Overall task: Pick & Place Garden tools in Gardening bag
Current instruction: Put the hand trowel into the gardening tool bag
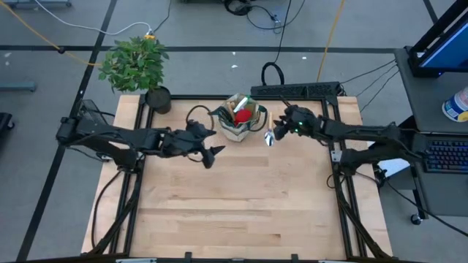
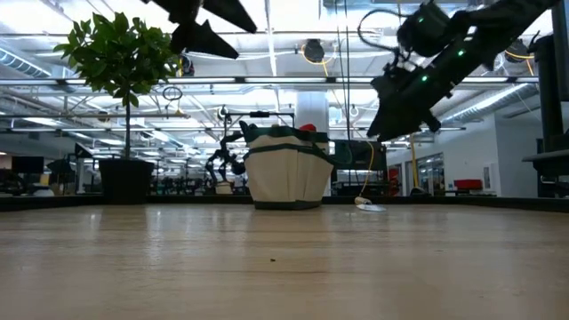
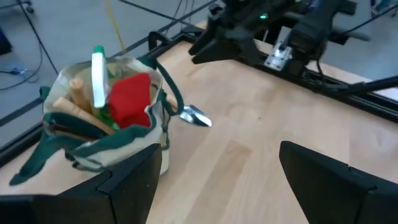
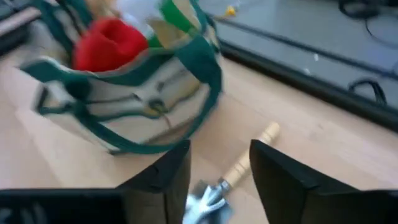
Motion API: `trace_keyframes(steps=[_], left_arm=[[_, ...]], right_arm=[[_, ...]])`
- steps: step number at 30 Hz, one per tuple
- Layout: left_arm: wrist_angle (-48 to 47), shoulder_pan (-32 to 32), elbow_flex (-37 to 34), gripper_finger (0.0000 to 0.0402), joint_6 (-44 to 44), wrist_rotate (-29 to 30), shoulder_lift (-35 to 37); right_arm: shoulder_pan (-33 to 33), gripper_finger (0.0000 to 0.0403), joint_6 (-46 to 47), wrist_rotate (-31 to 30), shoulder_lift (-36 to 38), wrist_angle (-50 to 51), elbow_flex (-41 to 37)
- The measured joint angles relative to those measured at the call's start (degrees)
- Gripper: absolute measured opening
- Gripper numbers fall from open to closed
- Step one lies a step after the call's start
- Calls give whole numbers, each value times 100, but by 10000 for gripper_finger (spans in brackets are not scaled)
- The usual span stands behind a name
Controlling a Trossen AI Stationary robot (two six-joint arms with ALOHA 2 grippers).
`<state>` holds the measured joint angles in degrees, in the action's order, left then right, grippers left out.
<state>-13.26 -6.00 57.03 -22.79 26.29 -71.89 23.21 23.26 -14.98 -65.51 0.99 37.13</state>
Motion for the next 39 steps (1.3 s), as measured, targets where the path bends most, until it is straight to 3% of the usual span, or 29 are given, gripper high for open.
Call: trace_keyframes(steps=[6,16,22,27,39], left_arm=[[-81,58,-366,333,39,-232,478],[-99,215,-360,333,433,-674,751],[-203,337,-366,333,515,-970,778],[-200,424,-366,333,628,-1128,778],[-215,748,-366,333,833,-1526,775]], right_arm=[[226,185,500,5,-721,114,243],[612,187,890,27,-1617,482,734],[833,187,921,342,-2102,539,931],[1023,187,1227,630,-2278,495,937],[1214,188,1367,629,-2339,-56,937]])
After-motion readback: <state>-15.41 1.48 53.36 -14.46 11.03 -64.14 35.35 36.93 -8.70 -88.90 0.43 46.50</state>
